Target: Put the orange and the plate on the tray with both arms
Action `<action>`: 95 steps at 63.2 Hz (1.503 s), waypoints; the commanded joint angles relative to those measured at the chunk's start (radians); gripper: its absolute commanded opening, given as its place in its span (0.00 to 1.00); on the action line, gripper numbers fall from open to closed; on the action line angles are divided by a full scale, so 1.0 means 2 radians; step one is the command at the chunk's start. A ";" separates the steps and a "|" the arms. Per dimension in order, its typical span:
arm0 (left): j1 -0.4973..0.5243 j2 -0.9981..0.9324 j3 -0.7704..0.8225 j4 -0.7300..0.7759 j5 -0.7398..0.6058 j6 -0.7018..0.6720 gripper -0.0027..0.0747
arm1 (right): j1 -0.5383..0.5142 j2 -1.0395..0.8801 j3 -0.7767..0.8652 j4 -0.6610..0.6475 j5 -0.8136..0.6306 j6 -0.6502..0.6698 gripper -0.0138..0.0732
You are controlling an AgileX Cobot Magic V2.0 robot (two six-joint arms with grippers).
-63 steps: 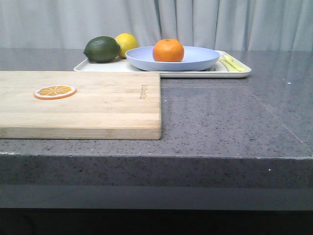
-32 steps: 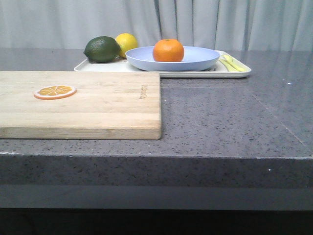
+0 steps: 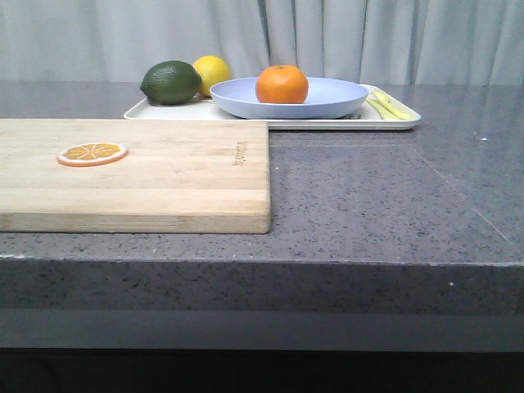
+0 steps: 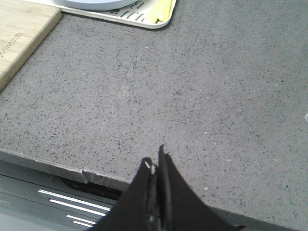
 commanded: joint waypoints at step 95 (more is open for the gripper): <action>0.001 -0.010 0.013 -0.004 -0.037 0.001 0.01 | -0.083 -0.213 0.331 -0.010 -0.427 -0.003 0.02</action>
